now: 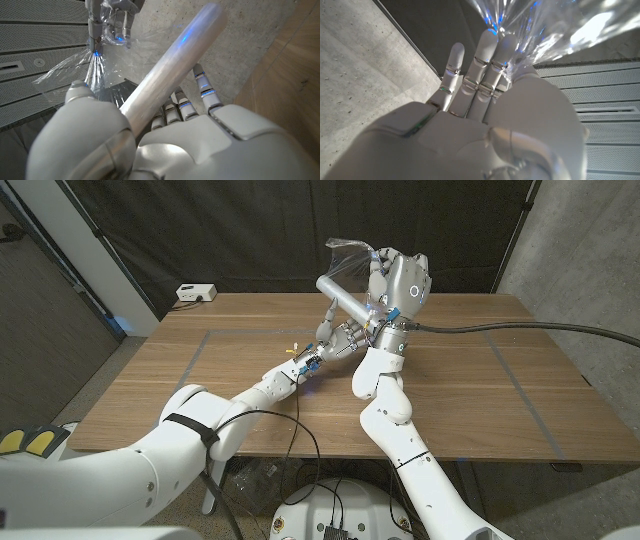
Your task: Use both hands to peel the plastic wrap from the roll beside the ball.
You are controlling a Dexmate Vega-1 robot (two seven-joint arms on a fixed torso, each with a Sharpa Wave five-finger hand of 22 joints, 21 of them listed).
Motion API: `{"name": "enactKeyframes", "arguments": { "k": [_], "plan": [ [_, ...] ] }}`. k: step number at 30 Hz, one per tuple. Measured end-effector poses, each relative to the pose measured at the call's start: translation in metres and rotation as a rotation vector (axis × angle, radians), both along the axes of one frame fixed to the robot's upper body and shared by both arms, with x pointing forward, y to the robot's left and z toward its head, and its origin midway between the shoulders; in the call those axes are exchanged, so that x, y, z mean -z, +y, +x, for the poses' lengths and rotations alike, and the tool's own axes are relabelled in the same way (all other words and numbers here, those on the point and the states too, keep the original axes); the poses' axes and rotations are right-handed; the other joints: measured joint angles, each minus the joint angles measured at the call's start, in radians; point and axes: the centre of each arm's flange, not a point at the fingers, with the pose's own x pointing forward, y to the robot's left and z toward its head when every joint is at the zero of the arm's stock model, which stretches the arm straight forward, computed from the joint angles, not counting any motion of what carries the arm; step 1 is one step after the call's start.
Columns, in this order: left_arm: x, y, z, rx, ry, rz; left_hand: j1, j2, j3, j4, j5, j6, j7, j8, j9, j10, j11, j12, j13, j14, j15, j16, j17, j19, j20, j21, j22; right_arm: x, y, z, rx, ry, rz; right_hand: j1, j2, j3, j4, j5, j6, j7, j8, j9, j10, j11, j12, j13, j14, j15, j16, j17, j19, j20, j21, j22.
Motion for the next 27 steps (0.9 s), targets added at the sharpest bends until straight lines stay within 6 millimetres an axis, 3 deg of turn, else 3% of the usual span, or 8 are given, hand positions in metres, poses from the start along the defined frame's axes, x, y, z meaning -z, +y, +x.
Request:
{"name": "enactKeyframes", "arguments": {
  "k": [7, 22, 25, 27],
  "plan": [
    [-0.0026, -0.0006, 0.0006, -0.005, -0.003, -0.006, 0.004, -0.004, -0.014, -0.005, 0.009, -0.021, -0.003, -0.008, 0.0, -0.024, 0.013, -0.008, -0.006, -0.013, 0.013, -0.005, 0.0, -0.005, 0.005, -0.007, 0.0, -0.0021, 0.001, -0.0049, 0.018, -0.013, -0.003, -0.003, -0.002, -0.003, 0.003, 0.0, 0.002, -0.002, -0.001, 0.0, 0.0, 0.0, -0.007, 0.004, 0.0, 0.0, 0.0, 0.0, 0.0, 0.0, 0.007, -0.007],
    [-0.0001, 0.0035, 0.0024, -0.018, 0.002, 0.0, 0.009, 0.001, -0.022, -0.005, 0.023, -0.025, 0.0, -0.011, -0.005, -0.038, 0.013, -0.015, -0.01, -0.022, 0.017, -0.006, -0.001, -0.012, 0.013, -0.015, 0.004, -0.0074, 0.0057, -0.0108, 0.046, -0.047, -0.005, -0.009, -0.001, -0.003, 0.003, 0.0, 0.001, -0.002, -0.005, 0.005, 0.0, 0.0, -0.015, 0.005, 0.0, 0.0, 0.0, 0.0, -0.008, 0.0, 0.022, -0.025],
    [0.0002, 0.0053, 0.0031, -0.023, 0.003, 0.001, 0.015, 0.007, -0.035, -0.001, 0.032, 0.001, -0.026, -0.002, -0.008, -0.017, -0.022, -0.011, -0.015, -0.02, 0.009, -0.003, -0.001, -0.009, 0.015, -0.016, 0.006, -0.0084, 0.0083, -0.0103, 0.049, -0.045, -0.005, -0.009, -0.001, -0.003, 0.003, 0.0, 0.001, -0.002, -0.005, 0.005, 0.0, 0.0, -0.015, 0.008, 0.0, 0.0, -0.006, 0.0, -0.007, 0.0, 0.025, -0.03],
    [0.0003, 0.0067, 0.0035, -0.026, 0.004, 0.002, 0.016, 0.021, -0.039, 0.0, 0.04, 0.02, -0.063, 0.007, -0.009, -0.002, -0.036, -0.009, -0.019, -0.014, 0.003, 0.004, -0.001, 0.001, 0.014, -0.016, 0.006, -0.0084, 0.0091, -0.01, 0.052, -0.043, -0.004, -0.009, -0.001, -0.003, 0.003, 0.0, 0.001, -0.002, -0.006, 0.005, 0.004, -0.004, -0.015, 0.008, 0.0, 0.0, -0.008, 0.0, -0.011, -0.004, 0.025, -0.03]
  ]
}}
